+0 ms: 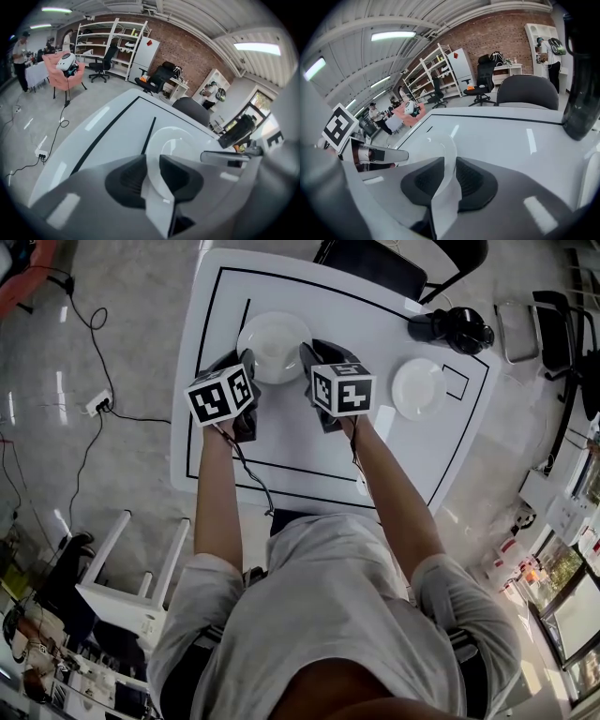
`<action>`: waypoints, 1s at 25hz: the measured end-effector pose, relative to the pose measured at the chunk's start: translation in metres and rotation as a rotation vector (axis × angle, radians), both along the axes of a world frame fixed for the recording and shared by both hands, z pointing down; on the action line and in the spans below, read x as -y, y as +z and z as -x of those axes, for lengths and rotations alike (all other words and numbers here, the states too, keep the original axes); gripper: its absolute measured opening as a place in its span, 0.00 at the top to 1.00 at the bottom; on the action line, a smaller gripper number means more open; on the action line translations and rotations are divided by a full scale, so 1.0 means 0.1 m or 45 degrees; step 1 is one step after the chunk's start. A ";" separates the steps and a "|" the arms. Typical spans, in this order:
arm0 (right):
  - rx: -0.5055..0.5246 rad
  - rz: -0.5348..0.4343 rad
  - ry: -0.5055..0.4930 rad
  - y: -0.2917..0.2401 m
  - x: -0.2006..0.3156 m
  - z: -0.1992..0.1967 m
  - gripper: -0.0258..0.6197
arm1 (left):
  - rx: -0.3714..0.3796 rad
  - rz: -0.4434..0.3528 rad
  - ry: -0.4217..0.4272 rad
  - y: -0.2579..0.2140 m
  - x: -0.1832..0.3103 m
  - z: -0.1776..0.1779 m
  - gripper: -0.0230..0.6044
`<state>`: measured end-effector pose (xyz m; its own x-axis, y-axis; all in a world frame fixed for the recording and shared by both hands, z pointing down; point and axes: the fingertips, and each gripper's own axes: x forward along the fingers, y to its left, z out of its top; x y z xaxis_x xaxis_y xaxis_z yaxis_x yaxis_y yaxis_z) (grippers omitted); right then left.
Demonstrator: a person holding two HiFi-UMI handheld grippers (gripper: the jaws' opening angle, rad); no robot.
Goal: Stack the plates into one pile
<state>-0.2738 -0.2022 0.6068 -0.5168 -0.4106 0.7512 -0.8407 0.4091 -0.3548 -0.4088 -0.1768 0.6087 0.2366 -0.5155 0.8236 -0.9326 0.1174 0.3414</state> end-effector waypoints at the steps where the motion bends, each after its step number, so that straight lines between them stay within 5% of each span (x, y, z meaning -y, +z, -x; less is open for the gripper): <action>1: -0.004 -0.009 0.000 -0.02 -0.01 -0.01 0.85 | 0.017 0.002 0.002 0.00 -0.02 -0.01 0.82; 8: -0.057 -0.096 -0.003 -0.18 -0.09 -0.14 0.86 | 0.115 -0.027 0.031 -0.15 -0.13 -0.14 0.82; 25: -0.063 -0.229 0.042 -0.57 -0.26 -0.46 0.87 | 0.112 -0.098 0.084 -0.45 -0.29 -0.46 0.83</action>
